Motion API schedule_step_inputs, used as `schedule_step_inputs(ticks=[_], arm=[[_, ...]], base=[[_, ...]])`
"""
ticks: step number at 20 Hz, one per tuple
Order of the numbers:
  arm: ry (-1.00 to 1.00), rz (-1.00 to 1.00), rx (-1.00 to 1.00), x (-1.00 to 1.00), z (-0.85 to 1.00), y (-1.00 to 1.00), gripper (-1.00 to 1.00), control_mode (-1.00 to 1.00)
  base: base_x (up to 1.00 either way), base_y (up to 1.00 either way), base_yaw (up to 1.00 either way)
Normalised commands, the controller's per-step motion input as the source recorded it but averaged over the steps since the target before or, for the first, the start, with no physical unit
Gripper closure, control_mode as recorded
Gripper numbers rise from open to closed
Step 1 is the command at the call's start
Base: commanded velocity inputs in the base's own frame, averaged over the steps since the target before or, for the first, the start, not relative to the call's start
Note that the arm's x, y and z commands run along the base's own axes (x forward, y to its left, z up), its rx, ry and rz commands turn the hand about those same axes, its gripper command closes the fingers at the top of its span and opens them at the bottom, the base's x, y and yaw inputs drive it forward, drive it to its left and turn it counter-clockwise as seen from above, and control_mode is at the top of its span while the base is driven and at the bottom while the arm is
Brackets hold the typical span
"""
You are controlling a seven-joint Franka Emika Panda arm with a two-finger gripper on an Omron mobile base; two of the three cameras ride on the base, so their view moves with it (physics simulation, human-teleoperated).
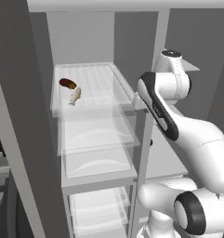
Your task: There's a fish in the fridge that needs to be moved to the freezer for freezing. Pick up the fish from the fridge, place it on any shelf in the freezer, and close the fridge and freezer doors when done.
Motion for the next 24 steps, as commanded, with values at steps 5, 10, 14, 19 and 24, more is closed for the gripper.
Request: schedule_step_inputs(ticks=[5,10,14,19,24], arm=[[-0.03,0.00,0.00,-0.38,0.00,0.35,-1.00,-1.00],[-0.18,0.00,-0.06,-0.22,0.21,0.78,-1.00,-1.00],[-0.24,0.00,-0.01,-0.01,0.29,0.58,-1.00,-1.00],[-0.32,0.00,0.00,-0.03,0.29,0.50,-1.00,-1.00],[-0.24,0.00,0.00,0.00,0.26,0.47,-1.00,-1.00]], base=[[0.00,0.00,0.00],[0.00,0.00,0.00],[0.00,0.00,0.00],[0.00,0.00,0.00],[0.00,0.00,0.00]])
